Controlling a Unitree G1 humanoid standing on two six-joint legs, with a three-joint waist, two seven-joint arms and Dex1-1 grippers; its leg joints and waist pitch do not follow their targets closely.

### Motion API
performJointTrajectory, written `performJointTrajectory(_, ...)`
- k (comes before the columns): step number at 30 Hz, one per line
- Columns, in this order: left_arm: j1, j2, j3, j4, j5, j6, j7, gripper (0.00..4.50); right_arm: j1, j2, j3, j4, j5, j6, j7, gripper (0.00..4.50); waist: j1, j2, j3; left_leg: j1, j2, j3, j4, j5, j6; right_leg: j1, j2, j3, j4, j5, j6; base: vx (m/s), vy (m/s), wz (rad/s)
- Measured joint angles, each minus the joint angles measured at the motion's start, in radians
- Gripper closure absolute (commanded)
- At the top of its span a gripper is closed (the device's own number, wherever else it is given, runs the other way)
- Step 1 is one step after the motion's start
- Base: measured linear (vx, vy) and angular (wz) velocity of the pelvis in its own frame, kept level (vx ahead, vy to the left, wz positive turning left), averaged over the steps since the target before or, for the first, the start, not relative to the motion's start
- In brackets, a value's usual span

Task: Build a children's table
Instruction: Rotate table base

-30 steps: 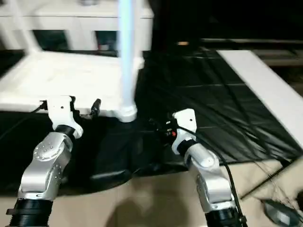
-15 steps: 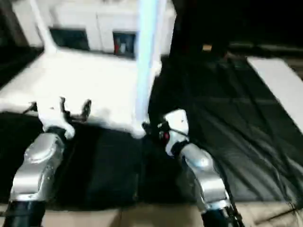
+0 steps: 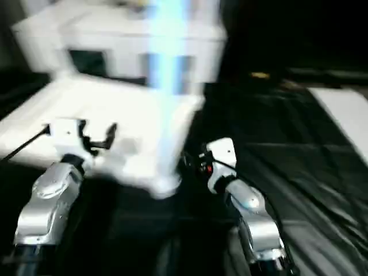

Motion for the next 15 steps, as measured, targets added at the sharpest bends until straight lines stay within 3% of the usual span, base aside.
performJointTrajectory(1,0.001,0.014,-0.034,0.000,-0.008,0.002,-0.045,0.04,0.004,-0.008,-0.012,-0.001,-0.001,0.000,0.000,1.33,0.000,0.007,-0.004,-0.026,-0.012,-0.045,0.029,0.006,0.001,0.003,0.008,-0.001,-0.008,0.000,-0.004,0.178,-0.128,-0.14)
performJointTrajectory(2,0.005,0.040,-0.054,0.000,-0.010,0.000,-0.093,0.04,0.003,-0.014,-0.020,-0.004,-0.001,0.000,0.002,1.33,0.002,0.007,-0.007,-0.053,-0.020,-0.080,0.019,0.033,-0.008,0.004,0.018,-0.002,-0.009,0.008,-0.006,0.134,-0.106,-0.17)
performJointTrajectory(3,0.008,0.075,-0.062,0.002,-0.007,-0.013,-0.131,0.04,0.004,-0.020,-0.020,-0.014,0.001,-0.001,0.011,1.33,0.001,0.018,-0.010,-0.070,-0.016,-0.093,-0.023,0.078,-0.020,0.003,0.033,-0.011,-0.007,0.006,-0.009,0.113,-0.076,-0.15)
performJointTrajectory(4,0.010,0.108,-0.058,0.003,-0.005,-0.020,-0.154,0.04,0.003,-0.024,-0.020,-0.018,0.003,-0.002,0.022,1.33,0.004,0.032,-0.012,-0.084,0.001,-0.106,-0.042,0.115,-0.069,0.001,0.050,-0.019,-0.005,0.005,-0.012,0.113,-0.076,-0.15)
performJointTrajectory(5,0.012,0.144,-0.042,0.018,-0.005,-0.030,-0.186,0.04,0.006,-0.027,-0.013,-0.021,0.009,-0.002,0.040,1.33,0.002,0.034,-0.013,-0.098,0.011,-0.110,-0.042,0.124,-0.084,0.001,0.055,-0.029,-0.012,0.005,-0.013,0.097,-0.021,-0.09)
performJointTrajectory(7,0.009,0.186,-0.023,0.041,-0.019,-0.024,-0.253,0.04,0.012,-0.059,0.005,-0.030,0.020,-0.002,0.091,1.33,0.005,0.034,-0.012,-0.100,0.018,-0.110,-0.046,0.124,-0.084,0.001,0.055,-0.032,-0.026,0.010,-0.011,0.072,0.011,0.03)
performJointTrajectory(10,0.000,0.232,0.008,0.063,-0.028,-0.010,-0.304,0.04,0.011,-0.094,0.006,-0.046,0.021,-0.003,0.126,1.33,0.010,0.036,-0.011,-0.095,0.021,-0.105,-0.052,0.120,-0.078,0.014,0.050,-0.033,-0.049,0.019,-0.007,-0.002,0.035,0.02)
performJointTrajectory(11,-0.010,0.248,0.011,0.071,-0.032,-0.009,-0.324,0.04,0.010,-0.102,0.006,-0.047,0.022,-0.004,0.137,1.33,0.012,0.039,-0.009,-0.091,0.026,-0.098,-0.052,0.119,-0.079,0.022,0.049,-0.035,-0.058,0.019,-0.012,-0.027,0.055,0.05)
performJointTrajectory(15,-0.075,0.335,-0.007,0.110,-0.046,0.007,-0.424,0.04,0.001,-0.145,-0.010,-0.038,0.021,-0.014,0.169,1.33,0.018,0.039,-0.002,-0.081,0.032,-0.058,-0.055,0.122,-0.074,0.026,0.035,-0.029,-0.058,0.025,-0.011,-0.050,0.051,0.03)
